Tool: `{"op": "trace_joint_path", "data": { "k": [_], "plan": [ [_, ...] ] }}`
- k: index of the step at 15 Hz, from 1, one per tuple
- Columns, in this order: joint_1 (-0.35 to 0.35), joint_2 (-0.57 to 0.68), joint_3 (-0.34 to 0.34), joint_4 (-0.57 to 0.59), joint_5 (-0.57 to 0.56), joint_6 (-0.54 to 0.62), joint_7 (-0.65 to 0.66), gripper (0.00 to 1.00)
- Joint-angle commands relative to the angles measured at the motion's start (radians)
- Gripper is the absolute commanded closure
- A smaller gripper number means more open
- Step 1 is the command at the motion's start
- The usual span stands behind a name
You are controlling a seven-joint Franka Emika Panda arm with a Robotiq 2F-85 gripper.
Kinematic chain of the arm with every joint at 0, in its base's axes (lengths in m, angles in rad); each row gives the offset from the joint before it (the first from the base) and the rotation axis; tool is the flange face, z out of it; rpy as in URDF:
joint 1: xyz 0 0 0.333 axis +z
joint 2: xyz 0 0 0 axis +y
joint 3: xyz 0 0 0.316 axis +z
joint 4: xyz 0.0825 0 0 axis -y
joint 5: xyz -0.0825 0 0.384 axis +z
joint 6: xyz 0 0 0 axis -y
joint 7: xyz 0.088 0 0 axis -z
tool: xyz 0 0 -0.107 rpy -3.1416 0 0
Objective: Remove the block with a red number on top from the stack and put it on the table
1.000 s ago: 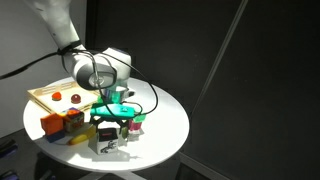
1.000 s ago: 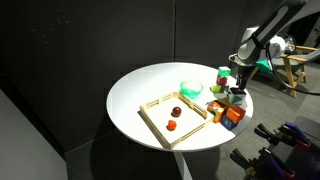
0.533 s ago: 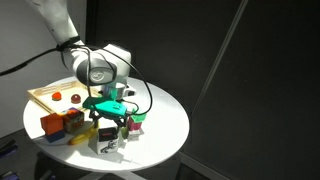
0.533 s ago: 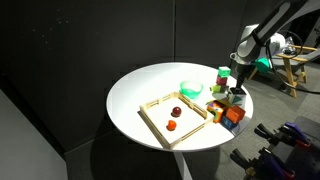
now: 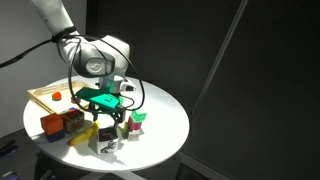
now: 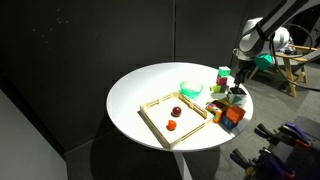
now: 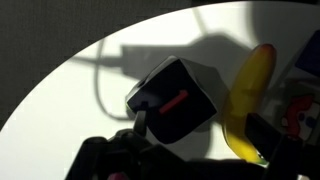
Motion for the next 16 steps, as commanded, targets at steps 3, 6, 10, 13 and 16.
{"op": "trace_joint_path", "data": {
  "k": [3,6,10,13,16],
  "plan": [
    [0.011,-0.129,0.002,-0.071,-0.01,-0.028,0.058,0.0],
    [0.021,-0.186,0.003,-0.1,-0.005,-0.034,0.054,0.0],
    [0.036,-0.277,-0.003,-0.155,-0.009,-0.047,0.043,0.0],
    [0.046,-0.349,-0.01,-0.193,-0.011,-0.079,0.043,0.0],
    [0.051,-0.423,-0.019,-0.233,-0.013,-0.114,0.038,0.0]
  ]
}}
